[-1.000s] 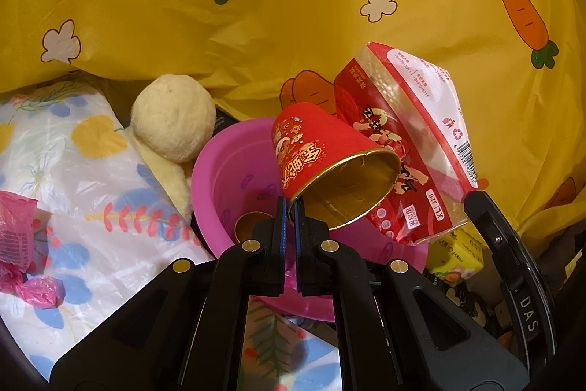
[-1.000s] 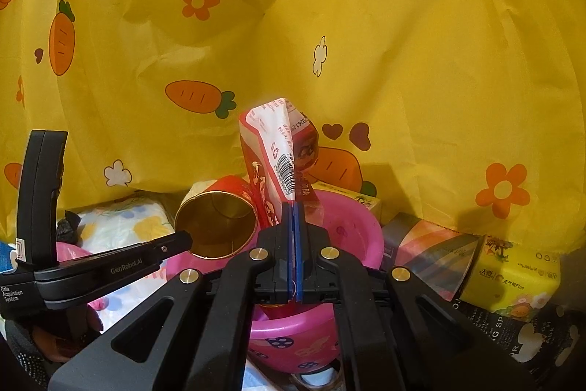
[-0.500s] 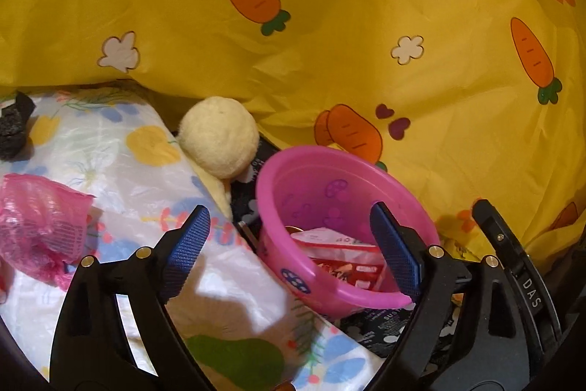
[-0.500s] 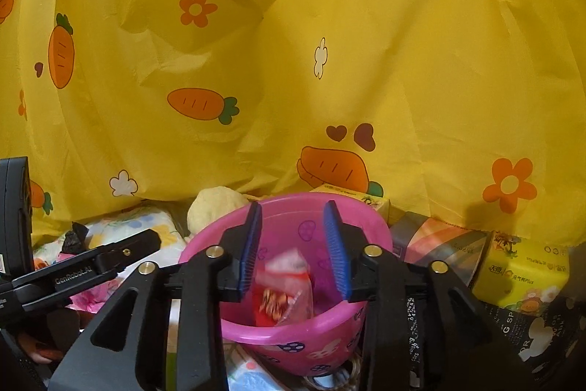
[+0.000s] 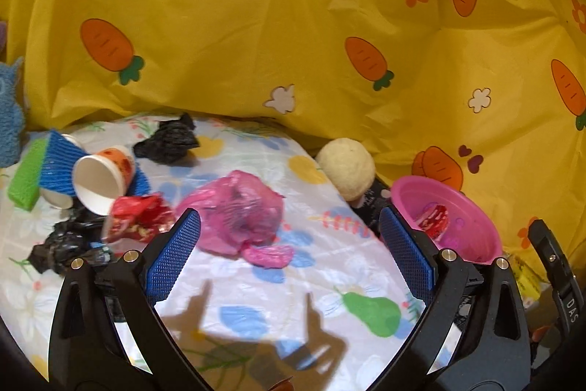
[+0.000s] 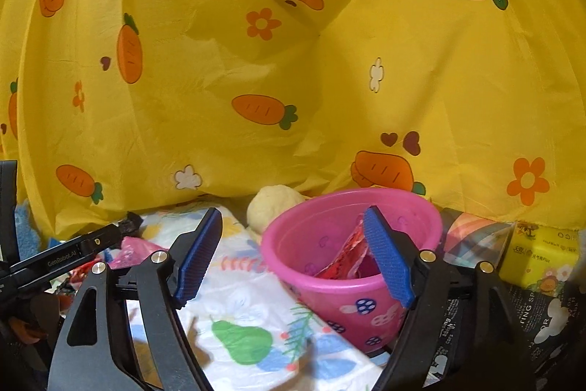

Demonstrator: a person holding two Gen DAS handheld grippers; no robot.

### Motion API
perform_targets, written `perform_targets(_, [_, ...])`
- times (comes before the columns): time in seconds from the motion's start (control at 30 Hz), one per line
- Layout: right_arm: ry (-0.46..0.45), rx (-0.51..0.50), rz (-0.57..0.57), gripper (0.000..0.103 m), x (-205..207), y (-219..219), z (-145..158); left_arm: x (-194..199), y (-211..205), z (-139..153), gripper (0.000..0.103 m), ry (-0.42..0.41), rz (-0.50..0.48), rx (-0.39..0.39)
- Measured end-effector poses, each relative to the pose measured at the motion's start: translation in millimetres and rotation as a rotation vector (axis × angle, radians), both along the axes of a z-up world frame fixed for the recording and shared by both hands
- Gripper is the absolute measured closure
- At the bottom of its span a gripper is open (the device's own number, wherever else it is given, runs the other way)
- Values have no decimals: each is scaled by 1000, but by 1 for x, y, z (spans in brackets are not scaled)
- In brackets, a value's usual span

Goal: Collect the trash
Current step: 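Move the right tool to a pink plastic bag while the left tool approaches the red-and-white wrapper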

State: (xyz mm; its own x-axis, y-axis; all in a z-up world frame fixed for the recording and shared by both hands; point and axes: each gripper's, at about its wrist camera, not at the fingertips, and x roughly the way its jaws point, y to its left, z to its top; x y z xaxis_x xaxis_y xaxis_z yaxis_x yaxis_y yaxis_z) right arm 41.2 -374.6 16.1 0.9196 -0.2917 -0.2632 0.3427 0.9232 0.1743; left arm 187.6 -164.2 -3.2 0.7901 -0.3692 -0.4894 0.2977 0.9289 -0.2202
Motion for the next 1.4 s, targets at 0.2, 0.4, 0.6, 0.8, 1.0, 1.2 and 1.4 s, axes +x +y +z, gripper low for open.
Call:
perform_targets(0.2, [23,-21,118,22,8,52,-4,-15,68,-5,6,-2,141,30])
perform_targets(0.4, [73,-59,216,22,27,101,-17,-18,126,-11,6,0,317,77])
perform_targets(0.6, [135,-72,285,22,58,130,-31,-12,172,-18,6,22,437,59])
perform_targets(0.8, [192,-80,323,22,95,145,-36,-2,192,-25,6,52,488,34])
perform_targets(1.0, [244,-81,325,22,140,149,-41,8,189,-30,6,57,489,47])
perform_targets(1.2, [314,-53,329,35,184,145,-56,15,184,-34,7,63,464,37])
perform_targets(1.4, [374,-19,360,72,205,142,-75,18,166,-38,7,50,386,44])
